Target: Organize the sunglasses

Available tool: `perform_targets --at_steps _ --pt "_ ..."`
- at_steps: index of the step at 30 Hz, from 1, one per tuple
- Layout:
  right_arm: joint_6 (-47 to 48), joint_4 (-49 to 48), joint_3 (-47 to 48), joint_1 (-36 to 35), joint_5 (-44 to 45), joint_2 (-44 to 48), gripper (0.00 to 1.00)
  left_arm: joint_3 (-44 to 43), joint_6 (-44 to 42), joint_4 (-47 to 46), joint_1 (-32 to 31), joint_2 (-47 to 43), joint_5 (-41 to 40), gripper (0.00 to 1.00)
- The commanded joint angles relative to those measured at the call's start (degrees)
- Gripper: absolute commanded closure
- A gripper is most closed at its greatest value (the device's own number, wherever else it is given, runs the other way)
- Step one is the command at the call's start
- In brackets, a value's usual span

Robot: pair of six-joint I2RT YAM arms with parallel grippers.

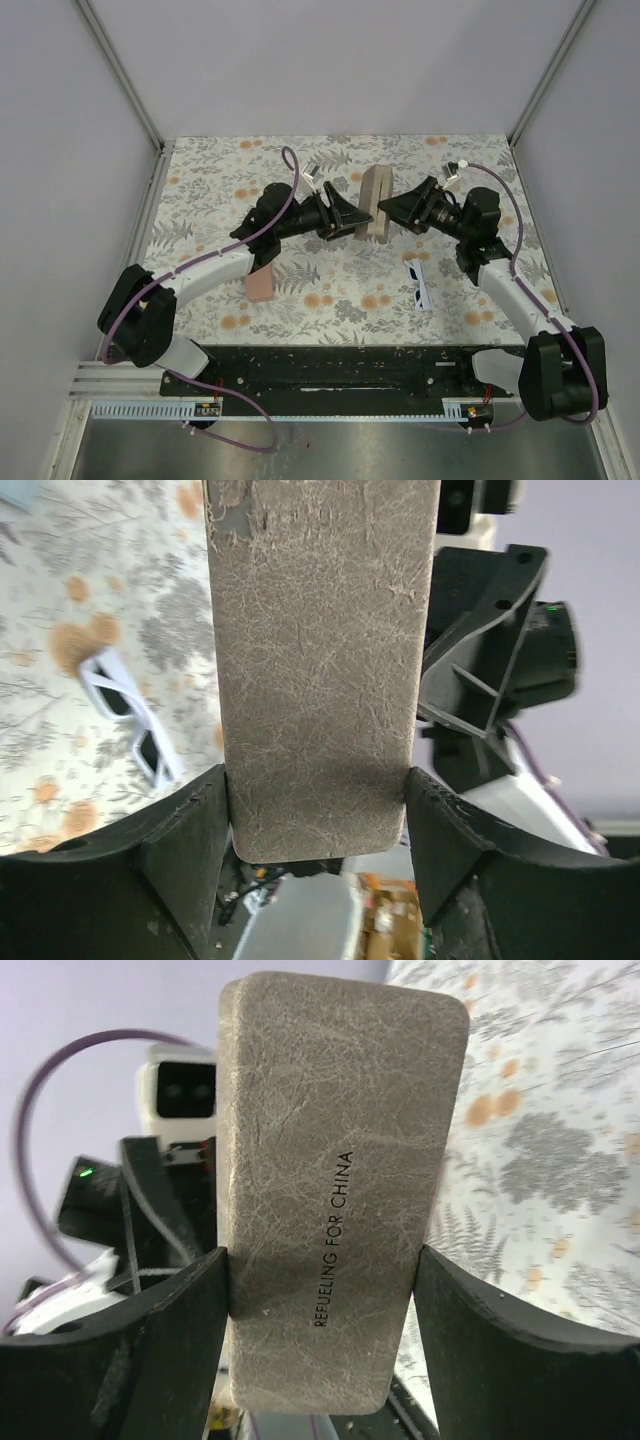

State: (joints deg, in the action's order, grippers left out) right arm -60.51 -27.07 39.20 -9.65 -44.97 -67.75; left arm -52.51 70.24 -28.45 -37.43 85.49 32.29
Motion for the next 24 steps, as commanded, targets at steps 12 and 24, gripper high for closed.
perform_targets --at_steps 12,24 --pt "20.6 28.9 6.4 -2.6 10.8 -2.7 0.59 -21.6 -24.8 45.9 -9.9 10.2 -26.1 0.62" --pt "23.1 33.7 8.2 -2.6 12.8 -4.8 0.55 -19.7 -24.7 44.6 -8.5 9.5 -24.4 0.15"
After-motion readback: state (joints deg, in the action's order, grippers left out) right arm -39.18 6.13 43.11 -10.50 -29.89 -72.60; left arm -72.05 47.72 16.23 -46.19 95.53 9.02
